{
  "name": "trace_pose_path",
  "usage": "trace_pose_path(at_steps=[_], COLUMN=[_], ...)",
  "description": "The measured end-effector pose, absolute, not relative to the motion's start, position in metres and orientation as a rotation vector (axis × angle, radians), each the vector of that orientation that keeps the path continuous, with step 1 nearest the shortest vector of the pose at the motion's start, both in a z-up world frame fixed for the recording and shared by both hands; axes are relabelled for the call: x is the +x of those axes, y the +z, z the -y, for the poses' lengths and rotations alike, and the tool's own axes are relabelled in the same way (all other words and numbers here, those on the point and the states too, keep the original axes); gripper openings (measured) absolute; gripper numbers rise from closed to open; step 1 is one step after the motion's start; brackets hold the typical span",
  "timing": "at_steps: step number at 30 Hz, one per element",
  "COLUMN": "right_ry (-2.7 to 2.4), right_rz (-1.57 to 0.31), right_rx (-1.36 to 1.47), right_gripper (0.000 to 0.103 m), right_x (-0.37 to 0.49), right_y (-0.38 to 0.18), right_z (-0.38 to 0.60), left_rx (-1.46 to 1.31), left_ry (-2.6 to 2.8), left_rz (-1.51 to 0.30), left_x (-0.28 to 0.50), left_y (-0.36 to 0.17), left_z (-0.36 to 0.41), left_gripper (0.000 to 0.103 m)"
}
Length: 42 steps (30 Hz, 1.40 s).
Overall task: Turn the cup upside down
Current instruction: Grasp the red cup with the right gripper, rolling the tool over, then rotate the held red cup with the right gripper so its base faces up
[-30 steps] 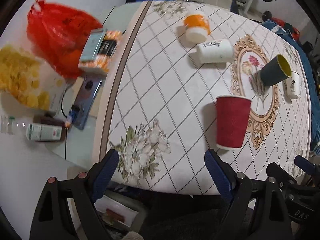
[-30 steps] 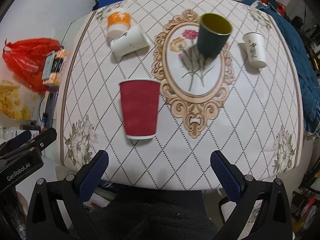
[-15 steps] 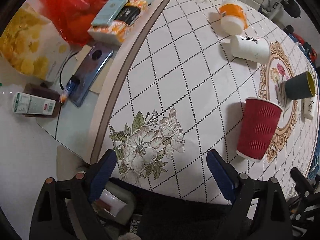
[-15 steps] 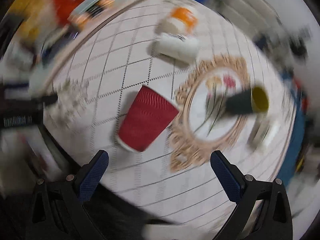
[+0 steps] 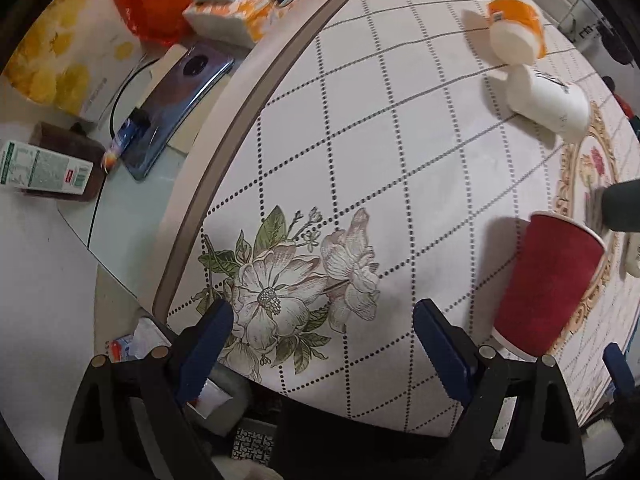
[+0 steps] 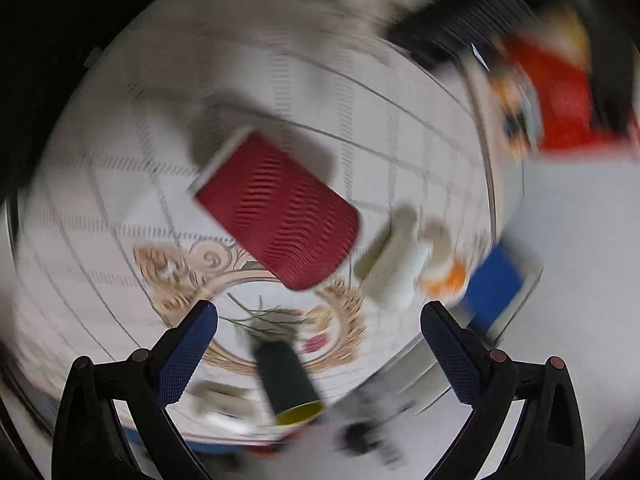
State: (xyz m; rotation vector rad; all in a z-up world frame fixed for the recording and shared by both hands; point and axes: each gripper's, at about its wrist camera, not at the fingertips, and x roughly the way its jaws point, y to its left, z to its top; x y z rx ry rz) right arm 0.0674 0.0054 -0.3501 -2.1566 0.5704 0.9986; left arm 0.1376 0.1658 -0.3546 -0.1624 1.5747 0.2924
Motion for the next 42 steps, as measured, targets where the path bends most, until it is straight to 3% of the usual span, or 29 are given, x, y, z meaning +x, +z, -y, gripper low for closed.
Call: trace_pose_path(at_steps=[8,15,24,28,42], right_ry=[1.219,1.333,1.415,1.393,1.369], right_rz=[-0.065,0.087,0.160,0.138,0.017], right_rx=[-2.565,-2.692,-2.728,-2.701,-2.560], right_gripper=[0.103,0.099,0.097,0.079,0.076], right_x=[0.053,0.054,0.059,0.051,0.061], right_y=[-0.392,-0.418,-0.435,-0.446,-0.442], right_z=[0.018,0.027,0.032,0.034,0.020], left_rx=[-0.209,-0.216,-0.225,-0.222,-0.196], left_ry=[0.311,0.316,0.317,0.319,0.315], left_rz=[-1.604,-1.631,-1.650,-1.656,-1.655], left_x=[0.136,0.138,0.147,0.146,0.147], left_y=[-0.375,-0.392,-0.405,-0.409,-0.406], left_z=[-0.172,-0.180,-0.197,-0.202,-0.198], left_gripper=[0.093,0.093,0.093,0.092,0.092])
